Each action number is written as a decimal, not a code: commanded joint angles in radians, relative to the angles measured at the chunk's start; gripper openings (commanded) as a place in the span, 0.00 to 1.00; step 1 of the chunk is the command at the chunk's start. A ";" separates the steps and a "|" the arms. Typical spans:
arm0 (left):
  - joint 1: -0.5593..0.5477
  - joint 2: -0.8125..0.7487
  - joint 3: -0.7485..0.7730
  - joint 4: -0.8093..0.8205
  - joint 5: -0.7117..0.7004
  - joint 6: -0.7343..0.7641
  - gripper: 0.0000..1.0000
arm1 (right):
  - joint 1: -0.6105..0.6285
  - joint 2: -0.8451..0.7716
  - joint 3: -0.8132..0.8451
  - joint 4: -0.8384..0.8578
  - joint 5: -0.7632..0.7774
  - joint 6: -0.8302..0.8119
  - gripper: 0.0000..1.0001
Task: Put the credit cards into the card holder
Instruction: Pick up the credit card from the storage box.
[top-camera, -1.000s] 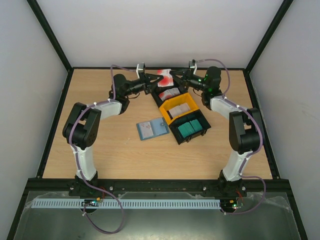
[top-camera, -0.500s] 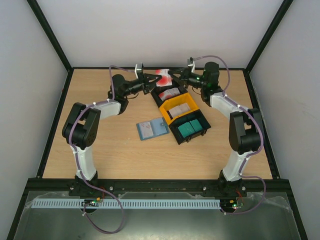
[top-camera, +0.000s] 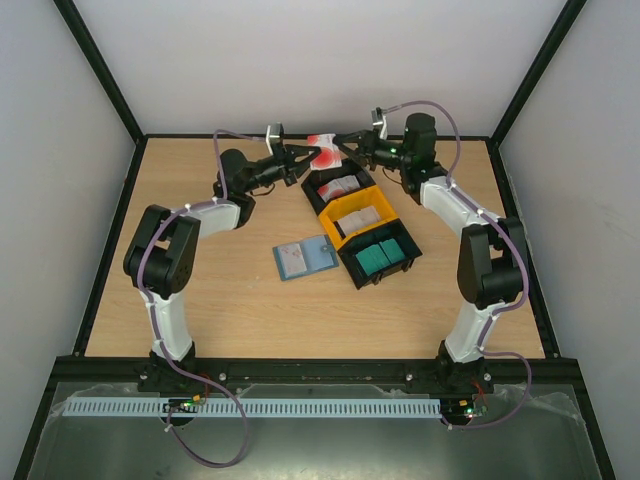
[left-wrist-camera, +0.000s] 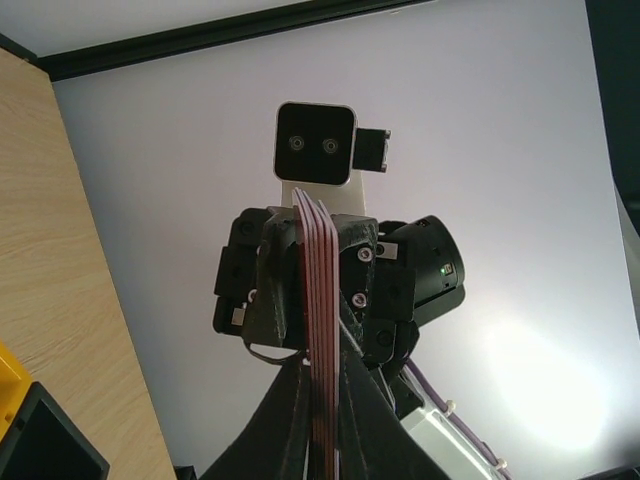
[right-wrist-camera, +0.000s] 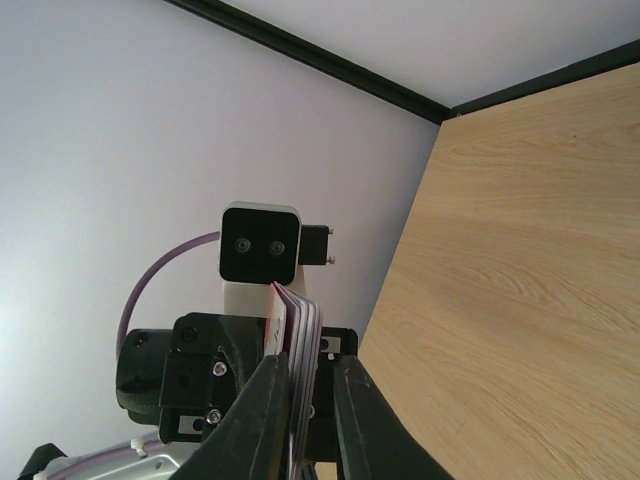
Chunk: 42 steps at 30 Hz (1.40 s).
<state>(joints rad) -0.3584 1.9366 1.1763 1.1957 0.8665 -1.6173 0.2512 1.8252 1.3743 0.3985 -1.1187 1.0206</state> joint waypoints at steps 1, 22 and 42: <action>-0.023 -0.097 0.028 0.297 0.029 -0.004 0.03 | 0.051 0.042 -0.002 -0.163 -0.017 -0.065 0.13; -0.021 -0.086 0.028 0.099 0.021 0.052 0.06 | 0.079 0.031 -0.065 0.225 -0.077 0.242 0.02; 0.040 -0.067 -0.045 -0.028 -0.014 0.071 0.09 | -0.053 0.029 -0.107 0.346 0.077 0.378 0.02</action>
<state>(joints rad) -0.3363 1.9091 1.1442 1.1599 0.8516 -1.5883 0.2394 1.8324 1.2732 0.6945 -1.0790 1.3788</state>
